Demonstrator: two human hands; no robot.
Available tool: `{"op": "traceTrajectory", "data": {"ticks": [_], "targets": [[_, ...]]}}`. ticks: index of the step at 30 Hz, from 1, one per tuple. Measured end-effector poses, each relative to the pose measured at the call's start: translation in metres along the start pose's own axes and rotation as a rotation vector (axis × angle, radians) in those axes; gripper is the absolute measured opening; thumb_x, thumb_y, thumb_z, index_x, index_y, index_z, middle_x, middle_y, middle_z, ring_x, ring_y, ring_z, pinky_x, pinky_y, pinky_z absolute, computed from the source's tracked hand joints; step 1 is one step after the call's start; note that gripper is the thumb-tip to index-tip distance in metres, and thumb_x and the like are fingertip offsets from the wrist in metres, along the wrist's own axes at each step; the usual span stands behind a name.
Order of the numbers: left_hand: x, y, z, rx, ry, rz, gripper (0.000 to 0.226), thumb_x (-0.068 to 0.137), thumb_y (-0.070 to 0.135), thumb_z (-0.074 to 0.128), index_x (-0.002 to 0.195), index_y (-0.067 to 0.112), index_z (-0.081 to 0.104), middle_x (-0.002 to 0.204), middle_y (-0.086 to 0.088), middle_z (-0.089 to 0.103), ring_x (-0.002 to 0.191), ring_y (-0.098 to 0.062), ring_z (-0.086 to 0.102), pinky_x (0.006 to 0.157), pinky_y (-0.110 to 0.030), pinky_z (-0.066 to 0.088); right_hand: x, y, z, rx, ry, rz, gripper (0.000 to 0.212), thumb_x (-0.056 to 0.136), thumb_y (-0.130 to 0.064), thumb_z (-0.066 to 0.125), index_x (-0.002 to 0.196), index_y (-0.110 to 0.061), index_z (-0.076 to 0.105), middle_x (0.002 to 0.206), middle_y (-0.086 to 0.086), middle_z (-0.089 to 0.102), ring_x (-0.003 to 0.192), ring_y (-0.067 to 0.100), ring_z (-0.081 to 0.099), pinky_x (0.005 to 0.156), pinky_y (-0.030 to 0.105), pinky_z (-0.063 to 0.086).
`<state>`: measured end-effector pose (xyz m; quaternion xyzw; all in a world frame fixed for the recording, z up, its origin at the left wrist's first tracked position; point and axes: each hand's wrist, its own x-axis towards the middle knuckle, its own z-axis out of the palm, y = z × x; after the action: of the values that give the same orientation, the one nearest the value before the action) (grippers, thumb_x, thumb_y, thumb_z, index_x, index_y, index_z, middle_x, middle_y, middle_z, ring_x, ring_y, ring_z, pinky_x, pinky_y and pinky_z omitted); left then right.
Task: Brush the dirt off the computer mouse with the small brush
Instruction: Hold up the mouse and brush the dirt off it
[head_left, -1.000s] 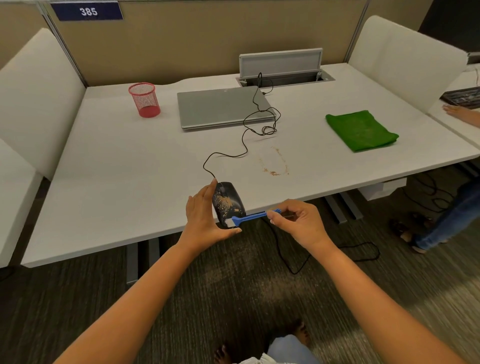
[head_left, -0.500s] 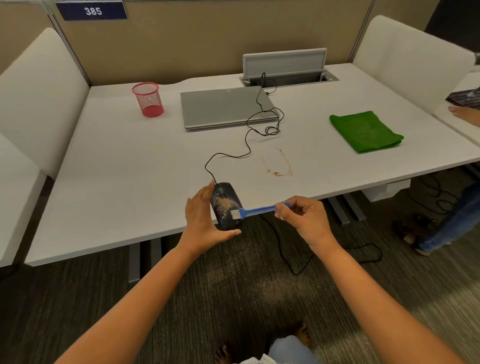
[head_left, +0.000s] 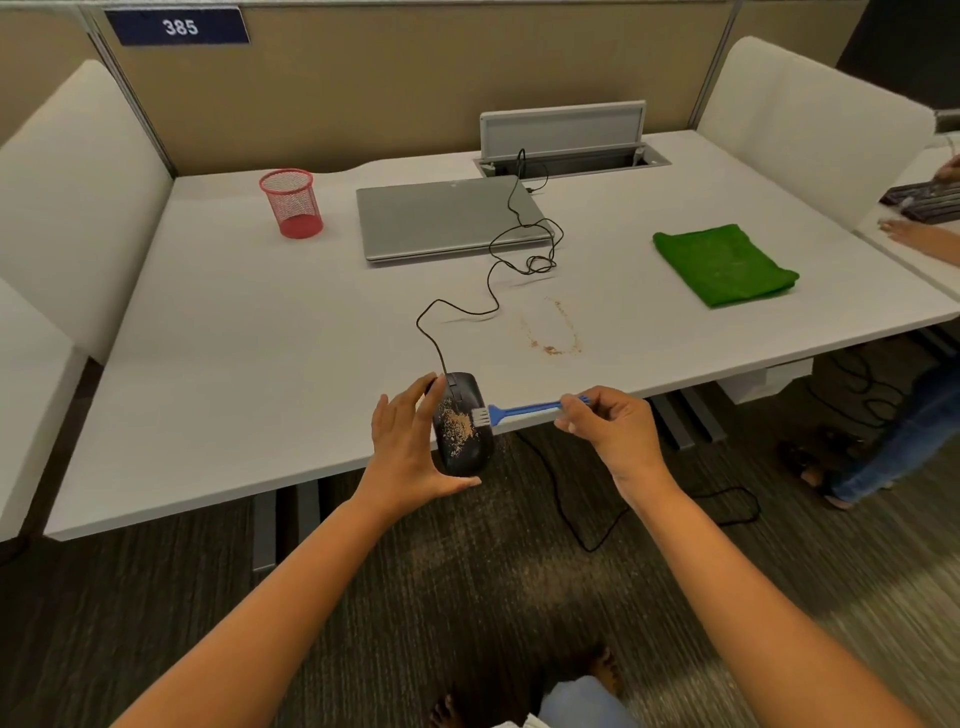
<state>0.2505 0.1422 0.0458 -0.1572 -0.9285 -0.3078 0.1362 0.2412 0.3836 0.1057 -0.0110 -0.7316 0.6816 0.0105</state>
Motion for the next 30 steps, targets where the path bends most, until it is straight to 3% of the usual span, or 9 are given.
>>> {"op": "traceTrajectory", "data": {"ticks": [5,10,14,19,24,30], "targets": [[0.004,0.003,0.004,-0.055,0.031,-0.027,0.116,0.054,0.072,0.065,0.142,0.041,-0.005,0.149,0.006,0.011,0.137,-0.008,0.005,0.112,-0.045,-0.001,-0.004,0.003,0.003,-0.101,0.013,-0.028,0.019,0.08,-0.023,0.068,0.061,-0.023,0.068,0.062,0.001,0.067,0.069,0.019,0.062,0.076,0.035,0.052],[0.007,0.002,0.004,-0.016,0.045,-0.005,0.117,0.054,0.071,0.067,0.143,0.037,-0.001,0.148,0.003,0.012,0.136,-0.01,0.007,0.111,-0.045,0.004,-0.005,0.007,-0.012,-0.061,0.049,0.006,0.022,0.081,-0.018,0.068,0.059,-0.022,0.069,0.059,-0.005,0.067,0.064,0.009,0.061,0.073,0.028,0.052],[0.006,0.008,0.005,-0.032,0.057,-0.023,0.118,0.053,0.068,0.07,0.143,0.038,-0.002,0.15,0.003,0.01,0.137,-0.01,0.006,0.112,-0.046,0.006,0.001,-0.003,-0.006,-0.044,0.007,-0.01,0.017,0.079,-0.024,0.069,0.063,-0.02,0.069,0.063,0.001,0.067,0.068,0.014,0.061,0.075,0.03,0.052],[0.004,0.018,0.007,-0.082,0.089,-0.065,0.118,0.053,0.066,0.07,0.142,0.042,-0.004,0.151,-0.004,0.013,0.137,-0.015,0.009,0.111,-0.054,0.011,0.005,-0.01,0.005,-0.123,-0.079,-0.056,0.015,0.08,-0.021,0.069,0.066,-0.017,0.067,0.065,0.004,0.063,0.066,0.012,0.055,0.066,0.025,0.045],[0.005,0.023,0.01,-0.068,0.088,-0.068,0.118,0.054,0.064,0.071,0.141,0.042,-0.006,0.15,0.0,0.01,0.137,-0.012,0.007,0.11,-0.058,0.013,0.007,-0.008,-0.01,-0.16,-0.045,-0.069,0.019,0.08,-0.016,0.069,0.062,-0.017,0.064,0.058,-0.004,0.058,0.055,0.0,0.049,0.056,0.012,0.04],[0.003,0.023,0.012,-0.055,0.071,-0.069,0.12,0.053,0.064,0.072,0.141,0.042,-0.006,0.149,0.004,0.007,0.138,-0.01,0.005,0.111,-0.055,0.009,0.014,-0.013,-0.008,-0.081,-0.02,-0.049,0.017,0.081,-0.019,0.068,0.065,-0.017,0.066,0.062,0.002,0.061,0.061,0.005,0.052,0.06,0.015,0.042]]}}
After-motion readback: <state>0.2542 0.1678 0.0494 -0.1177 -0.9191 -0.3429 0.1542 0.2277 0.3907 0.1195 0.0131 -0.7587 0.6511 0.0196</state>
